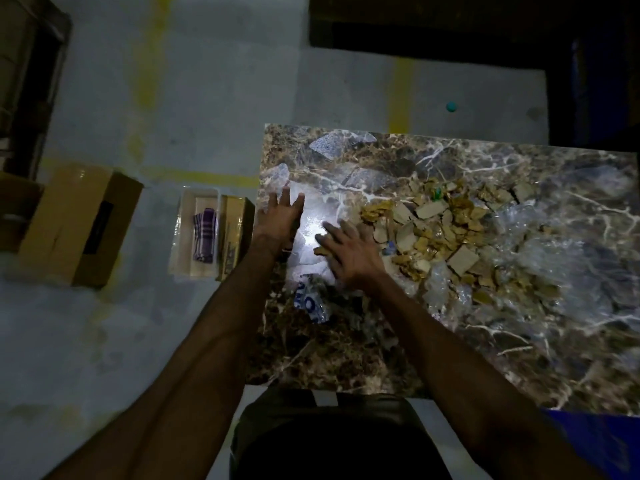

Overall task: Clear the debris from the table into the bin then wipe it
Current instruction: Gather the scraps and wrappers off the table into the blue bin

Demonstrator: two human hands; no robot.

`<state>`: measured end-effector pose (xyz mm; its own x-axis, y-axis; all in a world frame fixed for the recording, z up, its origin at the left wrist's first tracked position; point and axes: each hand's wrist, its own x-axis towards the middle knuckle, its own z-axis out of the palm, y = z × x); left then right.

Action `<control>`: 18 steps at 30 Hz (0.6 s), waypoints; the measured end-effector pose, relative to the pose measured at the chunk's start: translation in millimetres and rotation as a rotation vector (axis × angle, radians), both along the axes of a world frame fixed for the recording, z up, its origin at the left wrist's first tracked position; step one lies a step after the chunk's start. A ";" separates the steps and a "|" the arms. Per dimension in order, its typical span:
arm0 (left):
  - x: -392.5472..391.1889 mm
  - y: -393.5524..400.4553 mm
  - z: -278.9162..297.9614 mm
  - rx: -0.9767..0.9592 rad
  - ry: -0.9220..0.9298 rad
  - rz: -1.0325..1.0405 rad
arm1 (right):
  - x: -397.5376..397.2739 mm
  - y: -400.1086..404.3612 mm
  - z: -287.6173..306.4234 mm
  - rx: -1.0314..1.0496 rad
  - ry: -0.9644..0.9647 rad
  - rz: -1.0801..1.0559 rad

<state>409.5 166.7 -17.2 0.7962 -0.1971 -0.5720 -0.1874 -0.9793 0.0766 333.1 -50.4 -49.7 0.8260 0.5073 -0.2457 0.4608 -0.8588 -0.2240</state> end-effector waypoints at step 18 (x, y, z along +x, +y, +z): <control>-242.5 -51.2 -31.4 -0.664 -0.231 1.196 | -95.0 -43.3 24.8 -0.004 -0.067 0.127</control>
